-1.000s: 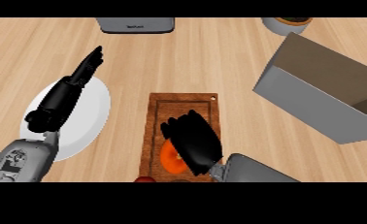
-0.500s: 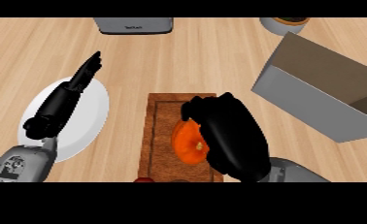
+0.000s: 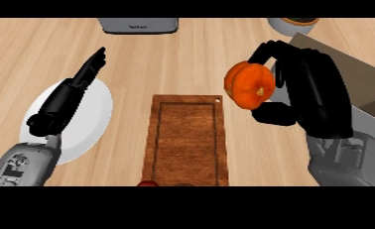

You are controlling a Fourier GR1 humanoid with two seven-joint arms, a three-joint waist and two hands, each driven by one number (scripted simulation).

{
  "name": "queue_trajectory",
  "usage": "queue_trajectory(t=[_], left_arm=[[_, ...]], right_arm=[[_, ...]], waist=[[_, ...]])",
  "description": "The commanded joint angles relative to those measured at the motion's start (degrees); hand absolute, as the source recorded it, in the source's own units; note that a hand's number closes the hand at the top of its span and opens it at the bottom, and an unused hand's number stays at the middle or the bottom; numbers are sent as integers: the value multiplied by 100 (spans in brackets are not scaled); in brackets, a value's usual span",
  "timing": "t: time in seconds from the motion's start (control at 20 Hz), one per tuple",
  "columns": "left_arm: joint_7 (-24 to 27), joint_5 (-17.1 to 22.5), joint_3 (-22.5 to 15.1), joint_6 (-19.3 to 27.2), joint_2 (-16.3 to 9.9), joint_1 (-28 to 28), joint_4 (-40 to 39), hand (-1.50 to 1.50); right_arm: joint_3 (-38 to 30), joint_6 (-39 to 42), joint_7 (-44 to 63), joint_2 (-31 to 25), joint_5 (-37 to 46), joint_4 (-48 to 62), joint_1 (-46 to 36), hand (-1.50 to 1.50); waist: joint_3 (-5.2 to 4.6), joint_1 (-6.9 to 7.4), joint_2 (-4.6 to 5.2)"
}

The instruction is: Pick the squash from the cutting board and place it in the cardboard box

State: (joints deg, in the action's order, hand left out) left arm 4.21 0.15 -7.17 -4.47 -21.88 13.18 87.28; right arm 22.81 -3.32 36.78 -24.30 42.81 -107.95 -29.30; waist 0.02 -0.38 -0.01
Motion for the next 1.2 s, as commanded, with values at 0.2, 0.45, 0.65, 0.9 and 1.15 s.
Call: queue_trajectory(t=[0.2, 0.45, 0.65, 0.9, 1.15], left_arm=[[365, -36, 89, -228, 74, -287, 11, 0], [-200, 1, 100, -252, 34, -74, 302, 0], [-97, -198, 32, -107, 191, 35, 84, 0], [-186, -85, 167, -328, 97, -81, 309, 0], [253, -231, 263, -248, 235, -80, -135, 0]], right_arm=[[-1267, 208, -950, -555, -283, 1305, -154, 150], [-1639, 1192, -1612, -1218, -961, 2409, -199, 150], [-1871, 1848, -2261, -1591, -1331, 3417, -270, 150], [-1671, 2447, -2905, -1768, -1145, 4128, -373, 150], [-1681, 3022, -3791, -1951, -1192, 4991, -506, -150]], waist=[[-3, 78, 11], [3, 128, 16], [3, 122, 48], [0, 127, 23], [0, 115, 30]])
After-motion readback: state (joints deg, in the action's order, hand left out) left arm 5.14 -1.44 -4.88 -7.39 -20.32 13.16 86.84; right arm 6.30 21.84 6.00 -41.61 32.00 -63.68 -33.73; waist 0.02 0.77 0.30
